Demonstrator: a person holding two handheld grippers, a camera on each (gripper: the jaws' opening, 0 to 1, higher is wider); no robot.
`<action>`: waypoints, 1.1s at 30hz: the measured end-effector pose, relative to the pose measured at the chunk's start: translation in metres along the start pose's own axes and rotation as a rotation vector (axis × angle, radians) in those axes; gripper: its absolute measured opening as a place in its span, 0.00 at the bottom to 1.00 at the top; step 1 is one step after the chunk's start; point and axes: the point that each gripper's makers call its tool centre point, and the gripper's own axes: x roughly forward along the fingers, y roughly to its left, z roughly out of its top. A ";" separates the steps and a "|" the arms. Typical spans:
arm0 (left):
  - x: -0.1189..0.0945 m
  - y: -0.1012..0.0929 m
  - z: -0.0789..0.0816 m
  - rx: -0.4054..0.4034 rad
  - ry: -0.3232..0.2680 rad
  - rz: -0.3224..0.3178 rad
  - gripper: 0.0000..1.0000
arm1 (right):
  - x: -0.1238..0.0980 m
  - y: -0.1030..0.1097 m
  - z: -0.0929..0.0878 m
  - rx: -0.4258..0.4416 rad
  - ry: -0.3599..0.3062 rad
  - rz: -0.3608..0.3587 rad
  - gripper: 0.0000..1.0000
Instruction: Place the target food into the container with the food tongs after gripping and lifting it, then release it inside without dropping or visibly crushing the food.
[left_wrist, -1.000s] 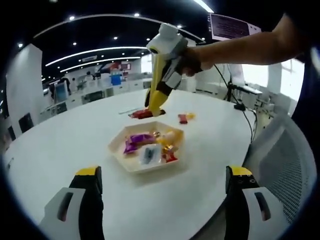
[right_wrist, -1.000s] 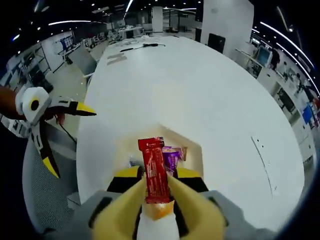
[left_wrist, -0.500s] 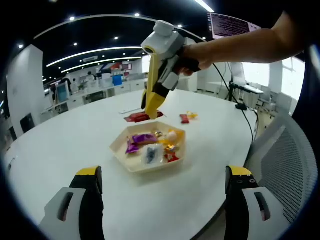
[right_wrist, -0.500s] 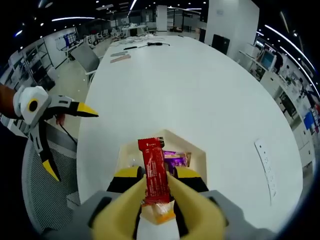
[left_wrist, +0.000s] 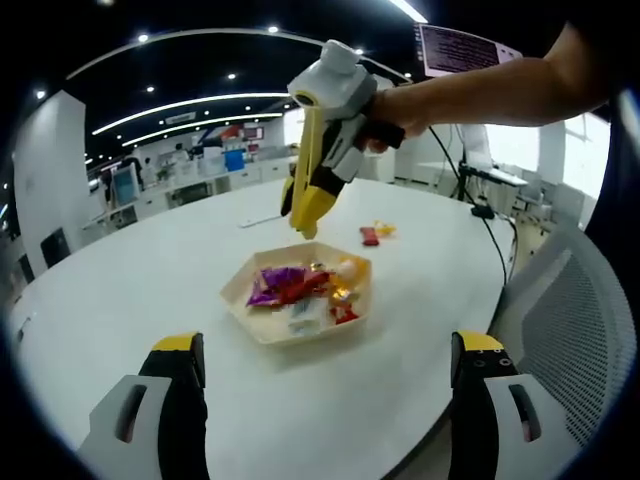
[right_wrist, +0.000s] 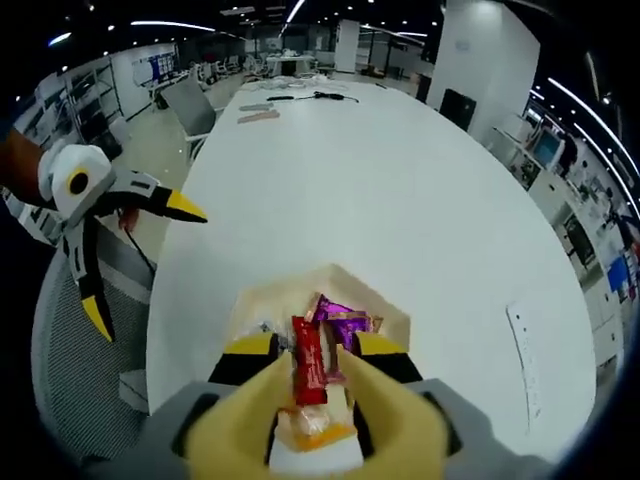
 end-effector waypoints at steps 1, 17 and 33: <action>0.000 0.000 0.000 0.000 -0.001 0.000 0.99 | 0.000 0.000 0.000 0.002 -0.002 0.002 0.28; 0.000 0.000 0.000 -0.003 -0.001 -0.002 0.99 | -0.010 -0.003 0.014 -0.074 -0.084 -0.011 0.29; 0.000 0.000 -0.001 -0.003 0.004 -0.003 0.98 | -0.024 -0.013 0.003 -0.050 -0.093 -0.033 0.30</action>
